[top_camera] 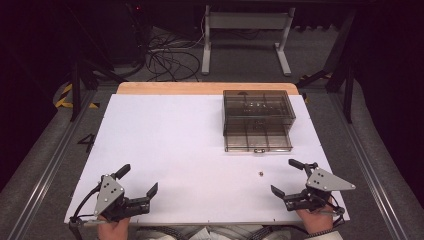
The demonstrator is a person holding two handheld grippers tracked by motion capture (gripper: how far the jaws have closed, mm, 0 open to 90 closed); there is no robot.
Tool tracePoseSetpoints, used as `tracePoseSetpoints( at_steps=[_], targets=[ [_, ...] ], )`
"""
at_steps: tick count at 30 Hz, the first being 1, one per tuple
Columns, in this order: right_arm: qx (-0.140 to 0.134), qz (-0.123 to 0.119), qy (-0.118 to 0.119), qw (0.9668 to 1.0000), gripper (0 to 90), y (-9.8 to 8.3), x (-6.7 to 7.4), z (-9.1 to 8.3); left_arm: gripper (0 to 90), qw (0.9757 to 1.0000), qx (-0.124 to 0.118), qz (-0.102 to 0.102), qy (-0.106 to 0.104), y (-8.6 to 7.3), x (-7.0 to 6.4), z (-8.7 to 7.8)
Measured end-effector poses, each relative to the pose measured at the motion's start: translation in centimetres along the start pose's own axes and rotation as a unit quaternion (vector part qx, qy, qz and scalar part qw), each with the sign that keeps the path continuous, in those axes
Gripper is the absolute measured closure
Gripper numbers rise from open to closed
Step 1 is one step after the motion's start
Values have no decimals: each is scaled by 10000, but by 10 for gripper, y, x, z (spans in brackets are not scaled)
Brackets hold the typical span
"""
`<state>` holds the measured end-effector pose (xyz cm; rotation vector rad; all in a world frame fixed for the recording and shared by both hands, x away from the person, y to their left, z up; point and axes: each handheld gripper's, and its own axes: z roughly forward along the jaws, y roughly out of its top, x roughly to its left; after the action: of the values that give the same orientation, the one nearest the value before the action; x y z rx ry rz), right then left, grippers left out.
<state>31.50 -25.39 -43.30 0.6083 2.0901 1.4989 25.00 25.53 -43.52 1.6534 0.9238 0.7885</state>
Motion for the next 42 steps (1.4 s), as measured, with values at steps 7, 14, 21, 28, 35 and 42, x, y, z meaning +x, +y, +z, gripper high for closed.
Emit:
tracePoseSetpoints(
  at_steps=[7,14,21,28,35,42],
  targets=[
    [-22,-15,-11,10000,14,0,0,-1,18,9998,2,171,141,0,-3,0],
    [0,-25,3,10000,14,1,0,0,18,9999,-25,117,114,1,-3,0],
    [2,-24,-8,10000,20,2,1,-1,18,9997,-14,186,156,1,-5,0],
    [28,-32,-15,10000,26,2,1,-1,19,9995,9,237,186,1,-5,0],
    [67,-57,6,10000,36,5,2,1,19,9995,23,226,197,1,-5,0],
    [147,44,25,9999,45,12,-3,5,18,9995,65,227,194,1,-5,0]
  ],
)
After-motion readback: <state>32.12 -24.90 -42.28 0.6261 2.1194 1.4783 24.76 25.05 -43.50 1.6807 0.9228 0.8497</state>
